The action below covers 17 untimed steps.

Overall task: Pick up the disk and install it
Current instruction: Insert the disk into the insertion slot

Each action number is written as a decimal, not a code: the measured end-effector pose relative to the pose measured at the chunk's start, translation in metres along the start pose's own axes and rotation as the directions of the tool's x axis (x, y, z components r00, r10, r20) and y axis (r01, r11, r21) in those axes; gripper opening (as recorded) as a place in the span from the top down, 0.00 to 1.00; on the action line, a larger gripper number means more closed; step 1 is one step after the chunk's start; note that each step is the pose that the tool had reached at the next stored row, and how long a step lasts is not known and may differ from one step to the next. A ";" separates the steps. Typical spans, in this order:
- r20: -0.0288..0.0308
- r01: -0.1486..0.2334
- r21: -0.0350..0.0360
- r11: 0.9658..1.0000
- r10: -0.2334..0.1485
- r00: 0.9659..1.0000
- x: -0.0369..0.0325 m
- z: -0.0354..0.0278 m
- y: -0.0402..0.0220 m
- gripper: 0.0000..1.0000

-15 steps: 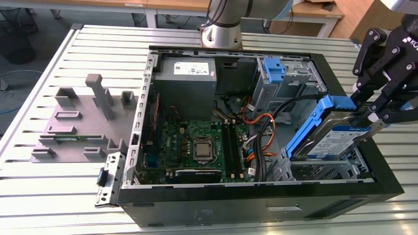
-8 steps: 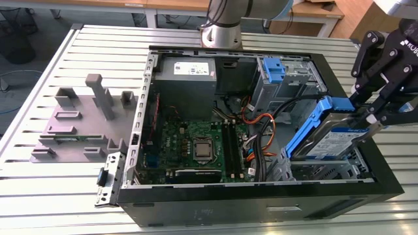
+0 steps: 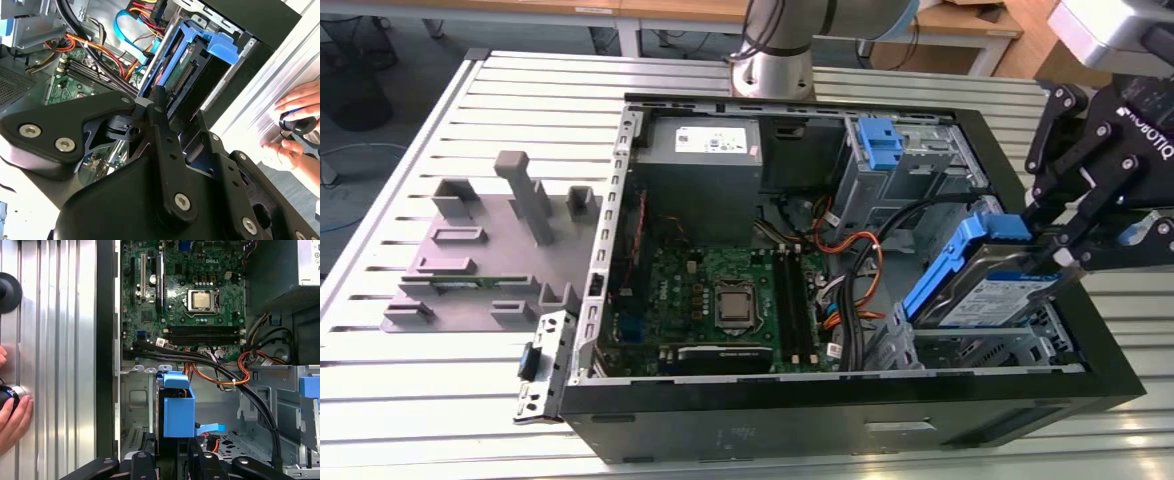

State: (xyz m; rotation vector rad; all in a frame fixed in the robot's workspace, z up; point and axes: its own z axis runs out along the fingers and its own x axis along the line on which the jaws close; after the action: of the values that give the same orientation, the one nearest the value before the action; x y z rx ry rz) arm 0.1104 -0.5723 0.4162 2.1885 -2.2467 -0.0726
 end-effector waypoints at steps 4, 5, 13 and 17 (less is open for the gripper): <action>0.000 0.000 0.000 1.000 0.000 1.000 0.0002 0.0063 -0.0002 0.65; 0.000 0.000 0.000 1.000 0.000 1.000 0.0002 0.0073 -0.0003 0.65; 0.000 0.000 0.000 1.000 0.000 1.000 0.0003 0.0102 -0.0004 0.65; 0.000 0.000 0.000 1.000 0.000 1.000 0.0005 0.0146 -0.0005 0.65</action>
State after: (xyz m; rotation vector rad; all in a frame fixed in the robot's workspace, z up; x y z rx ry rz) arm 0.1104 -0.5724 0.4016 2.1886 -2.2468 -0.0729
